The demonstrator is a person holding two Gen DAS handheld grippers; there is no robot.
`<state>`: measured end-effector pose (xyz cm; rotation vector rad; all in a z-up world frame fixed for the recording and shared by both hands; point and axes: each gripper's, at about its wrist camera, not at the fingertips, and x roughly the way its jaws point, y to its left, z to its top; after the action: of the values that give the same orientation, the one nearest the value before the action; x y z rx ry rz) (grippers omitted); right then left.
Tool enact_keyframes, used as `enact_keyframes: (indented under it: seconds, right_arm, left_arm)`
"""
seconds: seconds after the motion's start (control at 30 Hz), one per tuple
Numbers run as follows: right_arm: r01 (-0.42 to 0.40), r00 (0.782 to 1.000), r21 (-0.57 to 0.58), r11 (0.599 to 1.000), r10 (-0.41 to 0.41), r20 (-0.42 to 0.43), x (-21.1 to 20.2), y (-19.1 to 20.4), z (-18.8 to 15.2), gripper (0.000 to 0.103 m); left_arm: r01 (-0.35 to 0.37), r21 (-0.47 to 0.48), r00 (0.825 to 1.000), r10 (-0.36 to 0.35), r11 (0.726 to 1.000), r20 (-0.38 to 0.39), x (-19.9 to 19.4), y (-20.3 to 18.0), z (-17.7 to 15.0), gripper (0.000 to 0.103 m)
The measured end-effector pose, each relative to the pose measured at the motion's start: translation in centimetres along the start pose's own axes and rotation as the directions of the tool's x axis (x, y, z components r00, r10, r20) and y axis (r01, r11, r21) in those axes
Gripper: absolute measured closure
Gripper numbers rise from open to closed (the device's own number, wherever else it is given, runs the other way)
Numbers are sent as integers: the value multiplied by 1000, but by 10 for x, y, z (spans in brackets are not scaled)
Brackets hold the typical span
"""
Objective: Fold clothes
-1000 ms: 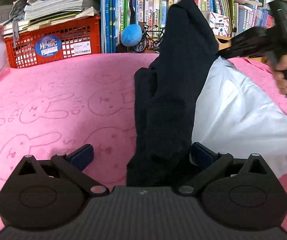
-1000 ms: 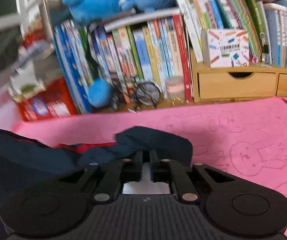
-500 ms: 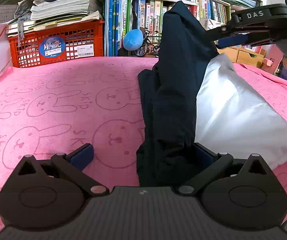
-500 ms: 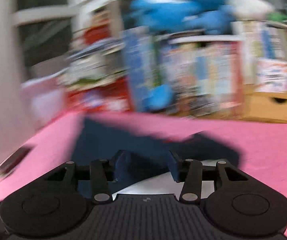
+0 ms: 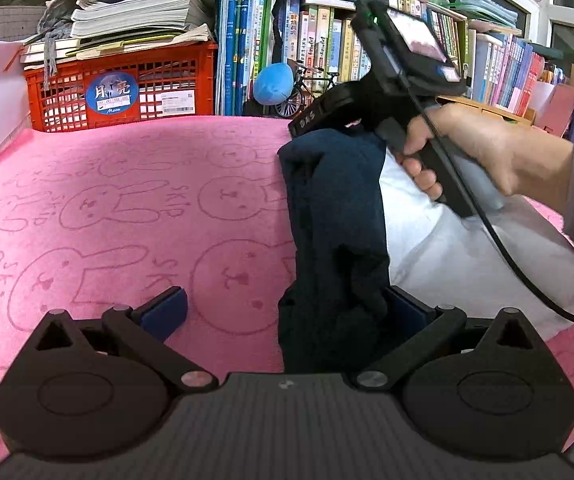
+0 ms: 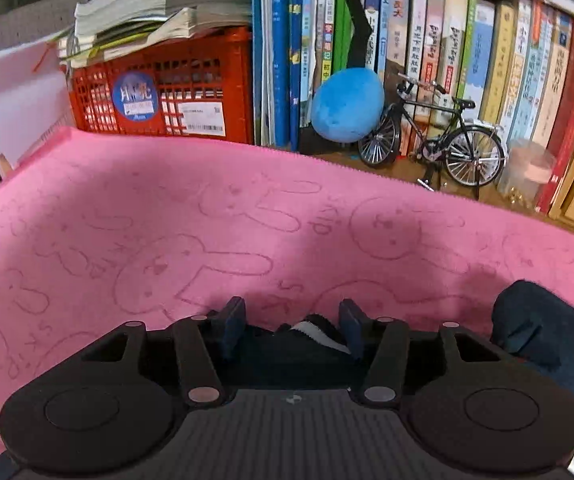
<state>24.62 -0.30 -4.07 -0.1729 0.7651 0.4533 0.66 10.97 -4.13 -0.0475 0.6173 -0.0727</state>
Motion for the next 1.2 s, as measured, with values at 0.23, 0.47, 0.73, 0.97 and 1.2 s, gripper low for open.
enact_keyframes:
  seconds: [0.23,0.47,0.73,0.97,1.2]
  right_arm:
    - [-83,968,0,997,81,238,-110,2,-19,34]
    - [24,992,-139,990,-6,129,-61,22,-34,33]
    - [10,996,-41,999,-6,86,-19,8,-8,27]
    - [-114,955,53,992,95,281,-114,-18,-53,12]
    - [-76,978,23,997,70,195,-79,-22,-67,1]
  left_arm:
    - [-3,8,1000,3,1000,-1,-1,0,-1,0]
    - [-9,12,1000,9,1000,-3,0,-2,0,0]
    - [-23,14,1000,23,1000,-9,1,-3,1,0]
    - [-20,17,1000,20,1000,-9,1,-1,2,0]
    - [-17,19,1000,17,1000,-10,1,-1,2,0]
